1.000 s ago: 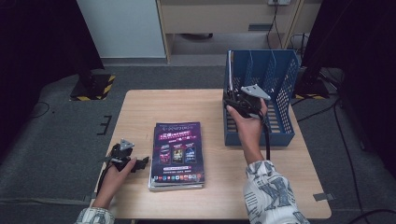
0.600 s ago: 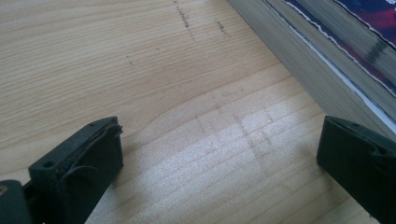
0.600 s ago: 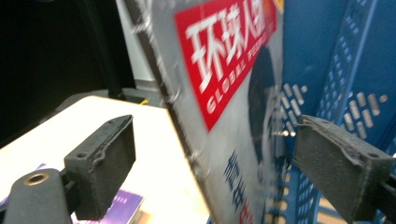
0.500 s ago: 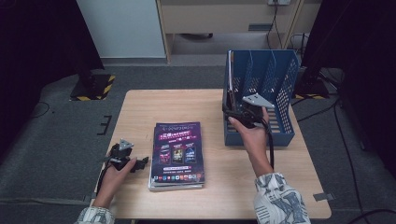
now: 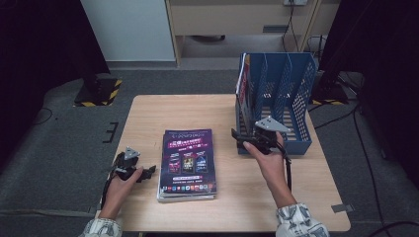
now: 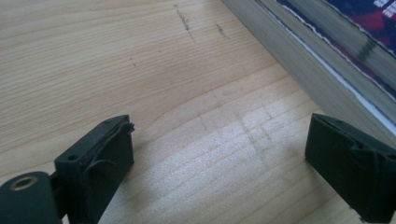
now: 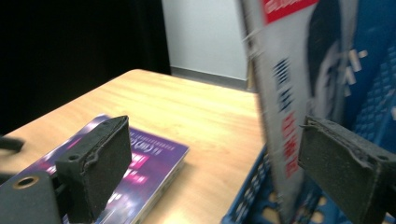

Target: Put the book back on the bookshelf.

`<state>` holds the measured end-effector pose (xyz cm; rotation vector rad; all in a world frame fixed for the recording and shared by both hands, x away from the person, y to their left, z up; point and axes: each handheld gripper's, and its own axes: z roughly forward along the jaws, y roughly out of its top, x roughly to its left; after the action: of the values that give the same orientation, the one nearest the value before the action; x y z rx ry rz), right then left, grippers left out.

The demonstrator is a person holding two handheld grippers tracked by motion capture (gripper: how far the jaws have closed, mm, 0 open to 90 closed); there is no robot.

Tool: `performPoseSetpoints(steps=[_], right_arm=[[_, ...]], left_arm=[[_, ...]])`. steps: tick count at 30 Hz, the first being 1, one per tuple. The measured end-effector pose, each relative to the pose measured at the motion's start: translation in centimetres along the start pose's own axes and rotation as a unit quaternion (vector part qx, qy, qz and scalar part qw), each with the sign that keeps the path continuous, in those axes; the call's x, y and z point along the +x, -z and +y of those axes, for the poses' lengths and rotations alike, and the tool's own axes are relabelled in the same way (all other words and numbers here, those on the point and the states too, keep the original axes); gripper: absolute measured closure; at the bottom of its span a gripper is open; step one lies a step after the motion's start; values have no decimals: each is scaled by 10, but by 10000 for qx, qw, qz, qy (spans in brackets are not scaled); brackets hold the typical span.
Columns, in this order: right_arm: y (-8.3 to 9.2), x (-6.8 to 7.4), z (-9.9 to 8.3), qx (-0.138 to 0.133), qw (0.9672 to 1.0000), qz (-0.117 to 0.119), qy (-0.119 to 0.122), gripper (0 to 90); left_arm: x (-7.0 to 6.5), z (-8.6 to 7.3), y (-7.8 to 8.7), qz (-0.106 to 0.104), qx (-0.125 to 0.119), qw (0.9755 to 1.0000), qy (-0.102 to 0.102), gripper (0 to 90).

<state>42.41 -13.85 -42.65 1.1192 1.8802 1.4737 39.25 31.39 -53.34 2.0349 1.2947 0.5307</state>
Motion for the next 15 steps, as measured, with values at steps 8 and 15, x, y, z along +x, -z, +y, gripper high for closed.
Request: performPoseSetpoints(steps=[8,15], right_arm=[[6,13,-19,144,9997,-8,210,108],[7,31,-31,258,9992,66,311,113]], left_arm=[[-1,0,5,33,-81,10000,-11,78],[-6,3,13,14,-294,9995,-80,88]])
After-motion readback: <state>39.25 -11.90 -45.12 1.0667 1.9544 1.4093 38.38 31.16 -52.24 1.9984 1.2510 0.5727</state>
